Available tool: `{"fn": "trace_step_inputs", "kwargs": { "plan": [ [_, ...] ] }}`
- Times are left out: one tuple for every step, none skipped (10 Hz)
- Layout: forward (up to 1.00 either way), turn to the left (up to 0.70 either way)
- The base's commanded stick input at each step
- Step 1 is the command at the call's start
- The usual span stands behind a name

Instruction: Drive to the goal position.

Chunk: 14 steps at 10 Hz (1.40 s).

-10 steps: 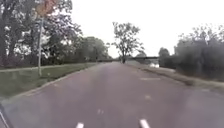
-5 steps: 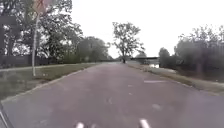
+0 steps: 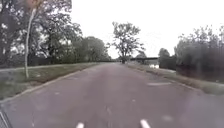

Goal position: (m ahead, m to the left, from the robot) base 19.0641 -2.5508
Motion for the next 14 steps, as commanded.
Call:
{"fn": "trace_step_inputs", "kwargs": {
  "plan": [
    [0.7,0.0],
    [0.7,0.0],
    [0.7,0.0],
    [0.7,0.0],
    [0.7,0.0],
    [0.7,0.0],
    [0.7,0.0],
    [0.7,0.0],
    [0.7,0.0],
    [0.7,0.0],
    [0.7,0.0],
    [0.7,0.0],
    [0.7,0.0],
    [0.7,0.0]
  ]
}}
